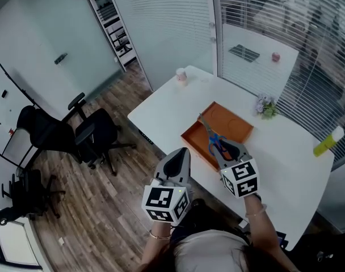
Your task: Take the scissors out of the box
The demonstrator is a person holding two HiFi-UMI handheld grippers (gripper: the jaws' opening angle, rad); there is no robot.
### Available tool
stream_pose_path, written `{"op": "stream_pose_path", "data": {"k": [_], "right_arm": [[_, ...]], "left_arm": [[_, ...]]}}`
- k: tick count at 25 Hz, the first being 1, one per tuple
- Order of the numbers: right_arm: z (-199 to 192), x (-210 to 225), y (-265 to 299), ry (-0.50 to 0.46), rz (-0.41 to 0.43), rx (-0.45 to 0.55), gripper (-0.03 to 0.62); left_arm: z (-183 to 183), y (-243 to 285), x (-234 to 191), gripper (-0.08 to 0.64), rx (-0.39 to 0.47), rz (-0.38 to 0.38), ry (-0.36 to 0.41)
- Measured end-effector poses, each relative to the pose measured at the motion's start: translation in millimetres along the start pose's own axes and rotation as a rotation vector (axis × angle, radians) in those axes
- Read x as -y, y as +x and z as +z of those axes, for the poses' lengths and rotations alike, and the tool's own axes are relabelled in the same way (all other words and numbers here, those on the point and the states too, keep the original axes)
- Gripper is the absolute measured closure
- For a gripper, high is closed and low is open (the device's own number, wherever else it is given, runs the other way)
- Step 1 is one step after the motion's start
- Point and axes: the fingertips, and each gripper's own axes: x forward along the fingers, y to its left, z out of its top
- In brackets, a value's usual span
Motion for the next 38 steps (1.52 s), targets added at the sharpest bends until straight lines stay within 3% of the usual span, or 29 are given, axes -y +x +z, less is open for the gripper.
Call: {"op": "stream_pose_path", "data": {"k": [18,38], "right_arm": [[32.7,-20.5,-81.7,0.018,-0.015,0.171,0.480],[43.2,-41.9,-135.8,-0.017,-0.020,0.229,0.480]], "left_arm": [[5.8,-41.1,47.2,0.541,0.022,-0.016,0.039],[4.4,-82.8,64.8,0.541,0.051,0.004,0.044]]}}
